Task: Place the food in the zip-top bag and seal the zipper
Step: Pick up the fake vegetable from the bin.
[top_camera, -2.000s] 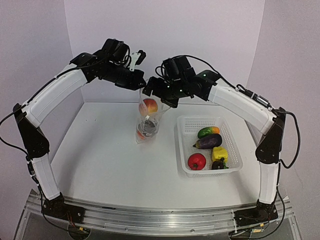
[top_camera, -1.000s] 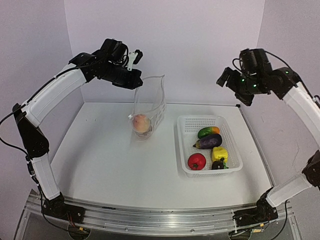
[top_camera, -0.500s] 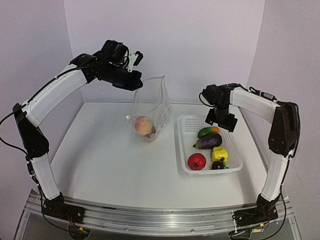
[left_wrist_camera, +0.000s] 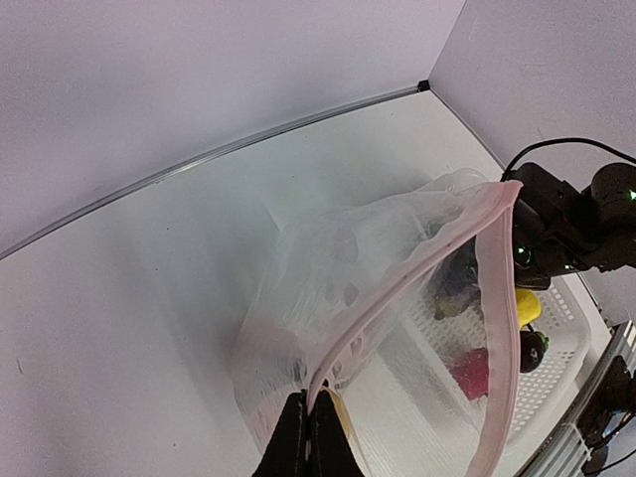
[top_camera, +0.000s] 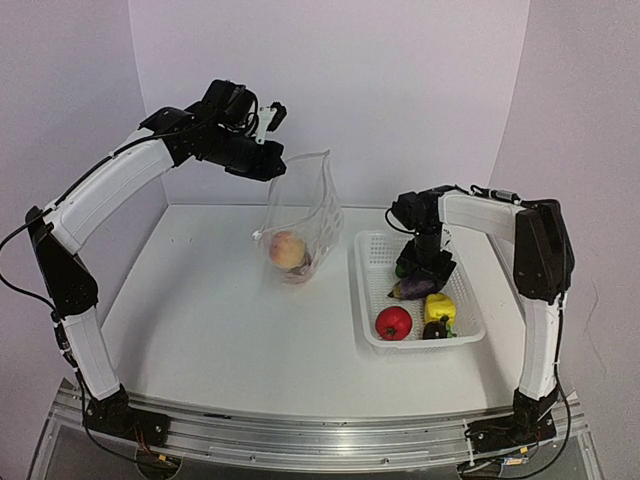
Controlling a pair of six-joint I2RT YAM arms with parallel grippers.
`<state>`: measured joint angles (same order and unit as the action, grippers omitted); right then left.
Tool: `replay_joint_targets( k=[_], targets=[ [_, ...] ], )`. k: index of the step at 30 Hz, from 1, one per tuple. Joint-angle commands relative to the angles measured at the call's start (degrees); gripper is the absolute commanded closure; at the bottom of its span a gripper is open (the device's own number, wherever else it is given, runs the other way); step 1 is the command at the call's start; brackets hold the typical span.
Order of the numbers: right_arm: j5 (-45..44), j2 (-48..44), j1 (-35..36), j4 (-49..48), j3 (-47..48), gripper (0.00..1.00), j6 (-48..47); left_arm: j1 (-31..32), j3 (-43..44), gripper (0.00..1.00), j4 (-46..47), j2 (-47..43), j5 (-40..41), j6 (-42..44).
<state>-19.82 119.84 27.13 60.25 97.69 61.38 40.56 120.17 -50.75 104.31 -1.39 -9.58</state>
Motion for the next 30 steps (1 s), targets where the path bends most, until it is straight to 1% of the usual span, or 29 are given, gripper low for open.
replay_joint_targets(
  k=[1, 4, 11, 13, 15, 20, 24, 27, 30],
  targets=[
    [-0.2, 1.7, -0.3, -0.5, 0.3, 0.19, 1.5, 0.0, 0.0, 1.00, 2.3, -2.5, -0.3, 0.7],
    [-0.3, 3.0, -0.5, -0.9, 0.9, 0.20, 0.4, 0.0, 0.0, 1.00, 2.2, -2.5, -0.4, 0.7],
    [3.5, 4.7, -0.7, -2.1, 0.1, 0.16, -1.3, 0.0, -0.2, 1.00, 2.3, -2.8, -0.3, 0.9],
    [3.7, 5.2, -0.7, -2.3, -0.1, 0.19, -2.0, 0.0, -0.3, 1.00, 2.4, -2.8, -0.3, 0.9],
    [4.1, 5.7, -0.7, -2.7, 0.0, 0.24, -2.6, 0.0, -0.2, 1.00, 2.5, -2.7, -0.4, 0.9],
    [4.3, 4.3, -0.7, -3.4, 0.3, 0.48, -4.3, 0.0, -0.2, 1.00, 2.4, -2.8, -0.5, 0.9],
    [4.0, 0.7, -0.5, -3.4, 1.4, 0.62, -6.9, 0.0, -0.3, 1.00, 2.4, -2.8, -0.4, 1.0],
    [3.9, -3.5, 0.1, -3.4, 2.5, 0.72, -9.0, 0.0, -0.1, 1.00, 2.5, -2.7, -0.5, 1.0],
    [2.2, -8.7, 1.2, -3.3, 3.8, 0.74, -10.8, 0.0, -0.2, 1.00, 2.6, -2.7, -0.4, 1.1]
  ],
)
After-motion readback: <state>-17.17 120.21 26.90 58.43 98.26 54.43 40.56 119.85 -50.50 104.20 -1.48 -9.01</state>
